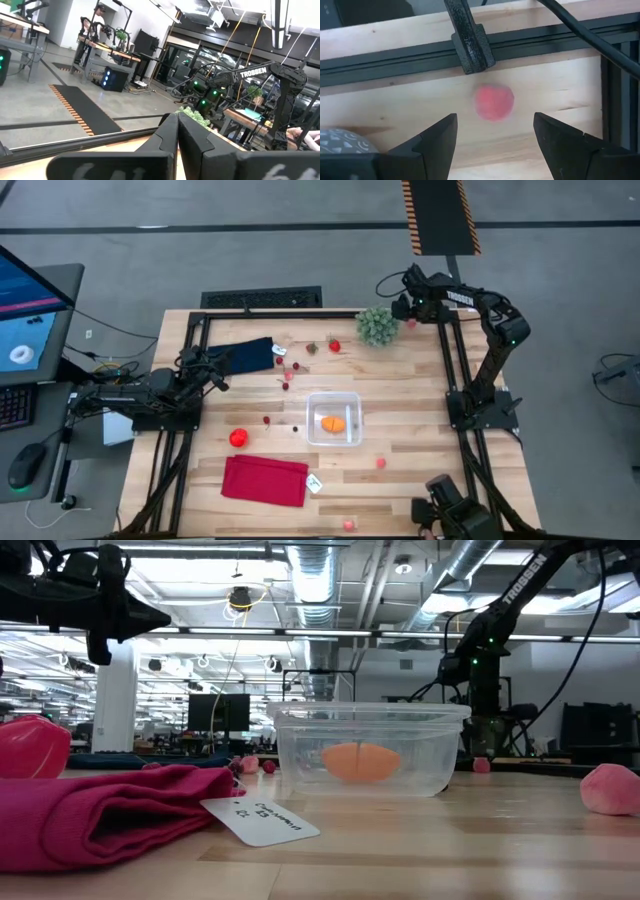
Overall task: Pick and placing Produce into tupperware
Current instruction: Put the pink peach into the transparent bin
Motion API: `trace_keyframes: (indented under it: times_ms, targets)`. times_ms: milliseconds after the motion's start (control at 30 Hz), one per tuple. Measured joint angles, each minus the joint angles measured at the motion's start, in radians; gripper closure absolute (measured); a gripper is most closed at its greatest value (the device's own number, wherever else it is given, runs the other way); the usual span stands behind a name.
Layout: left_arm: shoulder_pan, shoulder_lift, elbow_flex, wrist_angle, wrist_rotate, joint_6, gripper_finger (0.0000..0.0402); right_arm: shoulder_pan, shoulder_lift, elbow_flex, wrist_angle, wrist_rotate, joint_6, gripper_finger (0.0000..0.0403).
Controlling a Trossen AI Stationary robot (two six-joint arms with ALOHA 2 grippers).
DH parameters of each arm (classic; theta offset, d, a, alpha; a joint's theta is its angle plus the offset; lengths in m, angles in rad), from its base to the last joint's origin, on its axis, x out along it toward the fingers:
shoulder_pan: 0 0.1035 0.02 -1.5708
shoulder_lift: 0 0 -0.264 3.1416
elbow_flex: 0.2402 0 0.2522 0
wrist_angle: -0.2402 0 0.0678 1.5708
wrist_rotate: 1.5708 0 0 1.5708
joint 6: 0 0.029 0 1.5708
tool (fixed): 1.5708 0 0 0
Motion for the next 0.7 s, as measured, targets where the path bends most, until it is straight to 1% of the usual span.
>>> trace_keyframes:
  times_ms: [100,233,367,700]
  targets:
    - [0.0,0.0,0.0,0.0,0.0,0.0,0.0401,-0.003,0.0,0.0,0.023,-0.003,0.024,0.0117]
    - [0.0,0.0,0.0,0.0,0.0,0.0,0.0401,-0.014,0.0,0.0,0.079,-0.05,0.035,0.0117]
    - [0.0,0.0,0.0,0.0,0.0,0.0,0.0401,-0.017,0.0,0.0,0.13,-0.051,0.035,0.0117]
    - [0.0,0.0,0.0,-0.003,0.0,0.001,0.0401,-0.063,-0.001,-0.044,0.132,-0.052,0.045,0.0117]
